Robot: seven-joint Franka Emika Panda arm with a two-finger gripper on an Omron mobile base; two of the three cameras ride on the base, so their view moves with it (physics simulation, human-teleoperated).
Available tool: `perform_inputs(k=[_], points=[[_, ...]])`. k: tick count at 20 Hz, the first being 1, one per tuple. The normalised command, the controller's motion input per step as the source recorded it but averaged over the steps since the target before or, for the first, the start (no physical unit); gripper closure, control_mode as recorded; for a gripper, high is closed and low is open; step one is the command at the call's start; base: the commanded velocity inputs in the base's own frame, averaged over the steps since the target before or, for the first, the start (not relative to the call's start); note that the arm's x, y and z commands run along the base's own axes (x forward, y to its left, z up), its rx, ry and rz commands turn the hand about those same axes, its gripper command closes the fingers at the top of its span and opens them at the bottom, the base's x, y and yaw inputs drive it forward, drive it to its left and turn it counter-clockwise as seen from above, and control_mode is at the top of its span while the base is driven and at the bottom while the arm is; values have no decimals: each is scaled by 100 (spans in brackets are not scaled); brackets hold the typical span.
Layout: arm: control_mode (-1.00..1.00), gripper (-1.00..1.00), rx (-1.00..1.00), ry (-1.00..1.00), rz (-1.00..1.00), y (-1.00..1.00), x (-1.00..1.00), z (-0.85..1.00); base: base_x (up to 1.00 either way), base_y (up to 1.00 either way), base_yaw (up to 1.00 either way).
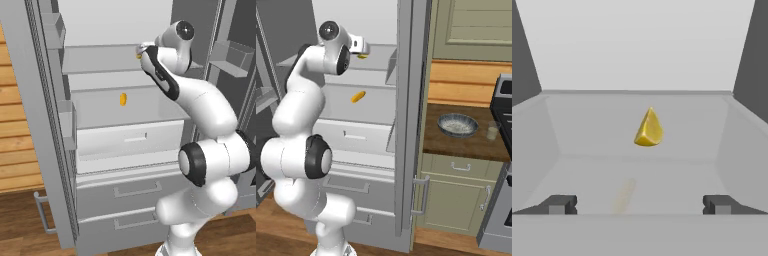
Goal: Grab a lemon wedge from the fridge and one ice cube from the ice bowl, and put them in the glass of lemonade.
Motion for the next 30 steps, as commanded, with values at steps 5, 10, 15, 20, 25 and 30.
perform_inputs(k=[5, 10, 15, 20, 25, 30], points=[[-100, -100, -7, 20, -7, 0, 43, 0, 0, 0, 0], [-100, -100, -2, 10, -1, 2, 29, 0, 0, 0, 0], [-100, -100, 0, 0, 0, 5, 50, -3, 0, 0, 0], [-100, -100, 0, -5, 0, 0, 37, -9, 0, 0, 0], [-100, -100, 0, -12, 0, 0, 37, -6, 0, 0, 0], [-100, -100, 0, -3, 0, 0, 31, -22, 0, 0, 0]])
